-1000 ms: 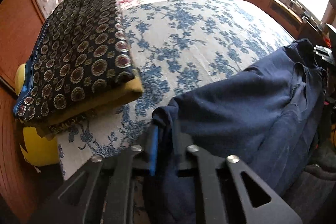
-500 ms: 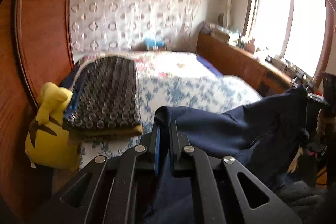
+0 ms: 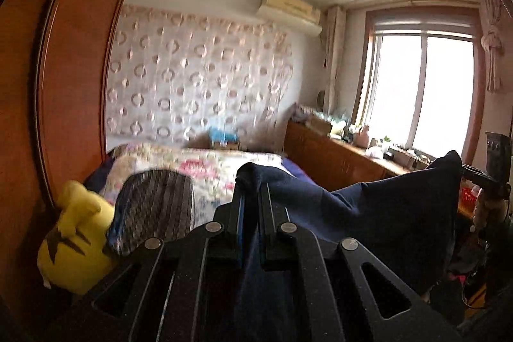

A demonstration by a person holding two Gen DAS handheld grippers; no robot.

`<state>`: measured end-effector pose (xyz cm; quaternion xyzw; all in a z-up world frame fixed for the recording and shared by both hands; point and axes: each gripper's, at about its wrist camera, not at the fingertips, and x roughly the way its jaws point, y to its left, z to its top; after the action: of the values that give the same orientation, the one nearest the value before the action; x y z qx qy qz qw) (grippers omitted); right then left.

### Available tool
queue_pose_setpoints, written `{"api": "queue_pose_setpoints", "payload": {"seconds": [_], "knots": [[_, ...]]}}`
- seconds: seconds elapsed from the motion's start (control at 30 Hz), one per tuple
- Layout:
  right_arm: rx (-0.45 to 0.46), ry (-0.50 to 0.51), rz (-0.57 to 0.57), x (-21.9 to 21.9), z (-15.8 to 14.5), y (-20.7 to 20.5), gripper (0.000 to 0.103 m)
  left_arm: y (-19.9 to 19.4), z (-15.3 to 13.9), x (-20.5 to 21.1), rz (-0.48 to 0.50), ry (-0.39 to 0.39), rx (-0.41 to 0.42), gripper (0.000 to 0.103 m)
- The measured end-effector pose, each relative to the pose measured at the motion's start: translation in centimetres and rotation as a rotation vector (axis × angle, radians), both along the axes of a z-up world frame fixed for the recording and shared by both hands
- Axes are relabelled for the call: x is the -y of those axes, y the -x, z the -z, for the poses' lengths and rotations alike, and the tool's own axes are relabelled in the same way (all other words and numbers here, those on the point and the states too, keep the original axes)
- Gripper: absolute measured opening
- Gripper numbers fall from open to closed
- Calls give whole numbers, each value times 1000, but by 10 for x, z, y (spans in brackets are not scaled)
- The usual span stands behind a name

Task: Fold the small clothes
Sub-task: 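Lift the folded shirt high with both grippers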

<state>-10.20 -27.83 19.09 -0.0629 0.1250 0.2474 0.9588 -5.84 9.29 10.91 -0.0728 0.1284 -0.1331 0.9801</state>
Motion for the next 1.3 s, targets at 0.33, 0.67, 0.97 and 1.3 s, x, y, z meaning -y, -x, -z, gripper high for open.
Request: {"api": "queue_pose_setpoints", "payload": {"seconds": [0.33,0.67,0.97,1.3], "knots": [[126,-2,10,8,-23,32,9,16,-63,1,17,-46,157,7],[202,68,101,-18,-1,46,9,-3,-87,15,25,-106,220,7],[71,100,169,-35,64,-69,9,-129,-21,33,3,-154,27,7],[-191,154,232,-71,202,-266,9,-266,88,46,-43,-205,-240,7]]}}
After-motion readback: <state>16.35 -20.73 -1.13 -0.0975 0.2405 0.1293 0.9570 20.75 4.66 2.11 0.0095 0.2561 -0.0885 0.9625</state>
